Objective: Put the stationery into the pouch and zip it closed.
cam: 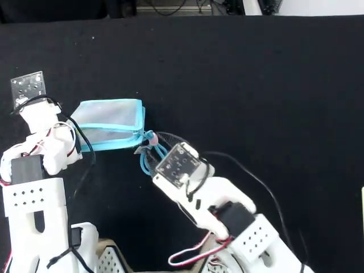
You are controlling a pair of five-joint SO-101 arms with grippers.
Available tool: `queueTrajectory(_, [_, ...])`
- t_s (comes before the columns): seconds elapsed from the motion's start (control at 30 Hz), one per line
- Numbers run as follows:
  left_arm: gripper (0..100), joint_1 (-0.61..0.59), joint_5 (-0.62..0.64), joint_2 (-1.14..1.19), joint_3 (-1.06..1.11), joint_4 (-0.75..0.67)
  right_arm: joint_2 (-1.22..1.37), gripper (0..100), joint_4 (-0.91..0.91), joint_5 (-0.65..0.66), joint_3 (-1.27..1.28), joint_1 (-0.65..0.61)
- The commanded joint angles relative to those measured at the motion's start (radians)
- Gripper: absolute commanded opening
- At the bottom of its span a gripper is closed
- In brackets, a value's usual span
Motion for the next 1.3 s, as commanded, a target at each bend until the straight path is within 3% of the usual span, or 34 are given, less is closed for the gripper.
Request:
queueTrajectory(0.0, [3,-0.031,0.012,0.003,-0.019,-0.002,0.124,14.5,-0.094,0.005,-0.025,0.023])
queueTrajectory(0.2, [3,-0.031,0.012,0.003,-0.019,-0.002,0.217,14.5,-0.184,0.005,-0.035,0.026])
queueTrajectory(0.63, [3,-0.031,0.012,0.003,-0.019,-0.002,0.223,14.5,-0.201,0.005,-0.019,0.026])
queueTrajectory(0.93, [3,-0.031,0.012,0.003,-0.019,-0.003,0.226,14.5,-0.477,0.005,0.117,0.025])
queueTrajectory(1.13, [3,-0.031,0.012,0.003,-0.019,-0.003,0.226,14.5,-0.479,0.003,0.111,0.055])
queueTrajectory(1.27, [3,-0.031,0.012,0.003,-0.019,-0.002,0.226,14.5,-0.359,-0.018,0.036,0.083])
